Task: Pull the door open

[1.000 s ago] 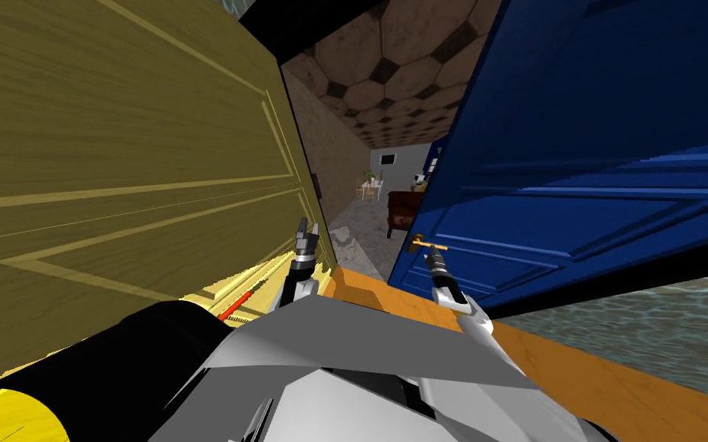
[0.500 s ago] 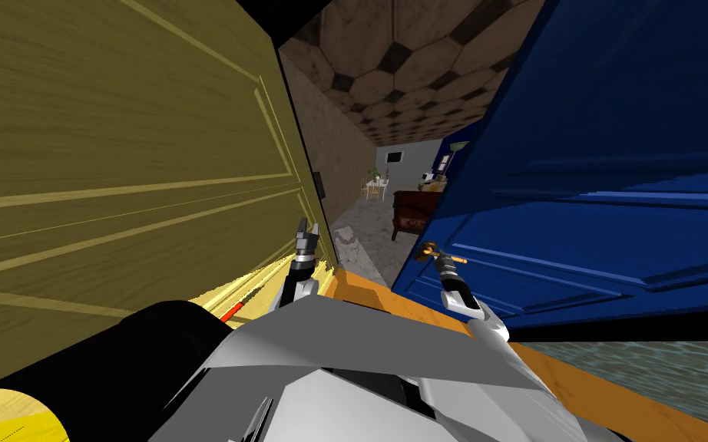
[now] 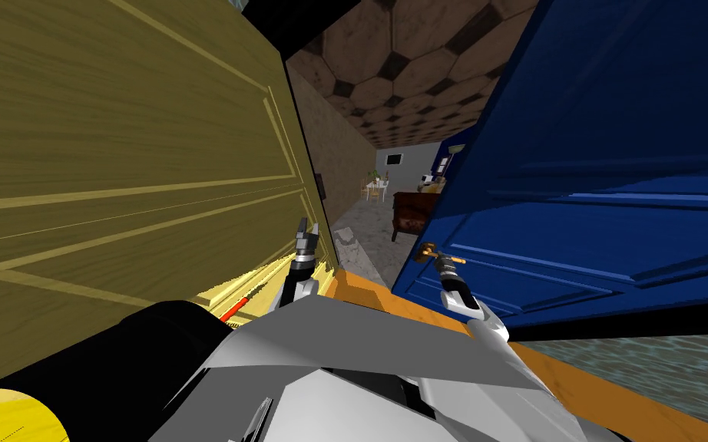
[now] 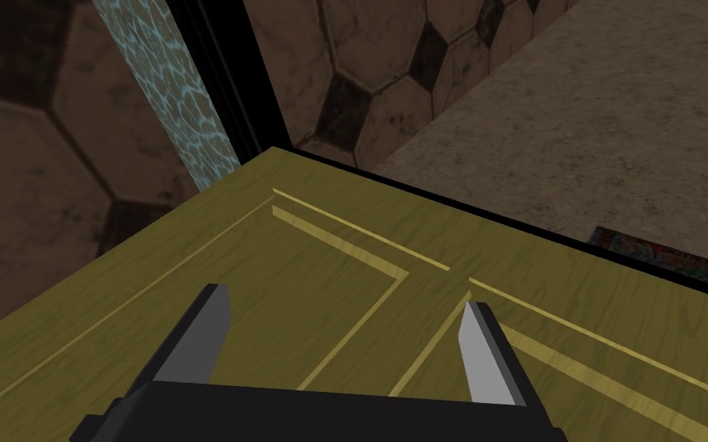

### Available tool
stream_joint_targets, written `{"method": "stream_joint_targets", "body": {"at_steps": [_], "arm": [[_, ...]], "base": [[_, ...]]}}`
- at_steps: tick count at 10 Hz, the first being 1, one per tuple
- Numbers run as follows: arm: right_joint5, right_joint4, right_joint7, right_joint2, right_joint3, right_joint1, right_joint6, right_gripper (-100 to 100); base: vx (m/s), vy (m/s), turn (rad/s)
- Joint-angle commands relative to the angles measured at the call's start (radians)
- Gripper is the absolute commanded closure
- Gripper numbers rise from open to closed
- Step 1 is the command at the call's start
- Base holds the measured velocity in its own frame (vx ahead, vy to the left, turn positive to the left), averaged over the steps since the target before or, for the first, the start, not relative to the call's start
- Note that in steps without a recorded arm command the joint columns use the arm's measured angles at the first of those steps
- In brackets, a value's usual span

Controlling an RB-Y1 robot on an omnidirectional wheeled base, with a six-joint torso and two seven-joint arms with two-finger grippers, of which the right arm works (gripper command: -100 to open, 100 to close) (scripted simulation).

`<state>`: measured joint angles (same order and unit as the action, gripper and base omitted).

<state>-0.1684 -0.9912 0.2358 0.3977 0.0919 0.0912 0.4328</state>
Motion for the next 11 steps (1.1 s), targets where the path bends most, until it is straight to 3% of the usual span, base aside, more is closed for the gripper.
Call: {"method": "stream_joint_targets", "body": {"at_steps": [1, 3, 10, 11], "arm": [[0.000, -0.008, 0.017, 0.015, -0.016, -0.009, 0.005, 100], [0.000, -0.015, 0.032, 0.029, -0.029, -0.017, 0.009, 100], [-0.001, -0.054, 0.115, 0.103, -0.105, -0.060, 0.032, 100], [0.000, -0.051, 0.107, 0.094, -0.102, -0.054, 0.029, 100]], "base": [[-0.120, -0.062, 0.110], [-0.174, -0.073, 0.135], [-0.218, -0.071, 0.130], [-0.094, -0.028, 0.039]]}}
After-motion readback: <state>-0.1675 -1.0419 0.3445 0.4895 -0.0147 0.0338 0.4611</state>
